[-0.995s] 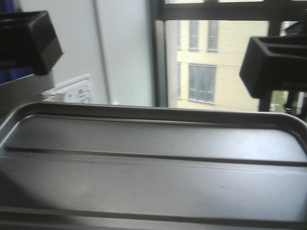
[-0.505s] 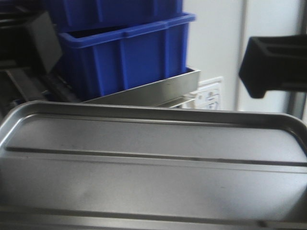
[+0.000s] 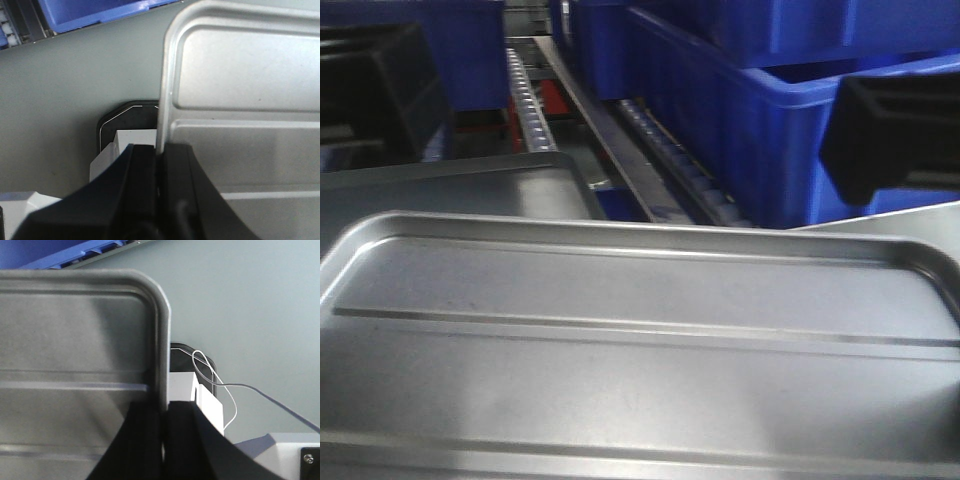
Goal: Grab silver tray and stack on right shelf
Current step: 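Carry the tray with both grippers up to the shelf holding another silver tray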
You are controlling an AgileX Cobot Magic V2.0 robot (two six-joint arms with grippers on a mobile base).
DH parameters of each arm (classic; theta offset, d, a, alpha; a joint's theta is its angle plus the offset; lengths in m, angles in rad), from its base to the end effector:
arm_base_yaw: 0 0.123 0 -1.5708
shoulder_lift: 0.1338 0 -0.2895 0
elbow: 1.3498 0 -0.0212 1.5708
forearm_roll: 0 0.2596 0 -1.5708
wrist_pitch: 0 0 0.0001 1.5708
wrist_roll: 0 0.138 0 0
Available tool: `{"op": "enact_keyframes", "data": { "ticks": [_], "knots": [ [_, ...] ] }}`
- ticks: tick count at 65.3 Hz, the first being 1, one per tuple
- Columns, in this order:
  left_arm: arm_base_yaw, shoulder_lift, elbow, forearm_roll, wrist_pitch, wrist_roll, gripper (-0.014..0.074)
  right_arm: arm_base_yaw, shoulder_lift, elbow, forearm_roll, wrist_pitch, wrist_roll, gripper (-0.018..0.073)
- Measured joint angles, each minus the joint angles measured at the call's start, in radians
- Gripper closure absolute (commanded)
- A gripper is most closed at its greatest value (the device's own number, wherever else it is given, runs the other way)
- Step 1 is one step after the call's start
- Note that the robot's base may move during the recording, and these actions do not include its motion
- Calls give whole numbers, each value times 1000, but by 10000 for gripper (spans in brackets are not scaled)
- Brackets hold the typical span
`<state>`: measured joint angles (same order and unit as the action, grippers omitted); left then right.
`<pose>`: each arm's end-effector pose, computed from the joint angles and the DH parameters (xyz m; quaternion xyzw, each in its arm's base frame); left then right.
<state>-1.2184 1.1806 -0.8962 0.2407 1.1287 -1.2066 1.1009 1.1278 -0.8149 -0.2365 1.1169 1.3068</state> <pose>0.1036 -0.1956 0.2426 0.0435 0.9851 -0.0736 0.1493 0.1172 0.1666 0.2303 0.0623 0.9854 0.0656 0.1444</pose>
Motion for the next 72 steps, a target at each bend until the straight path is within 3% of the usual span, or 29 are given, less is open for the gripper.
{"op": "enact_keyframes", "data": {
  "ticks": [72],
  "knots": [
    [0,0,0,0,2,0,689,0,0,0,0,0,0,481]
  ]
}}
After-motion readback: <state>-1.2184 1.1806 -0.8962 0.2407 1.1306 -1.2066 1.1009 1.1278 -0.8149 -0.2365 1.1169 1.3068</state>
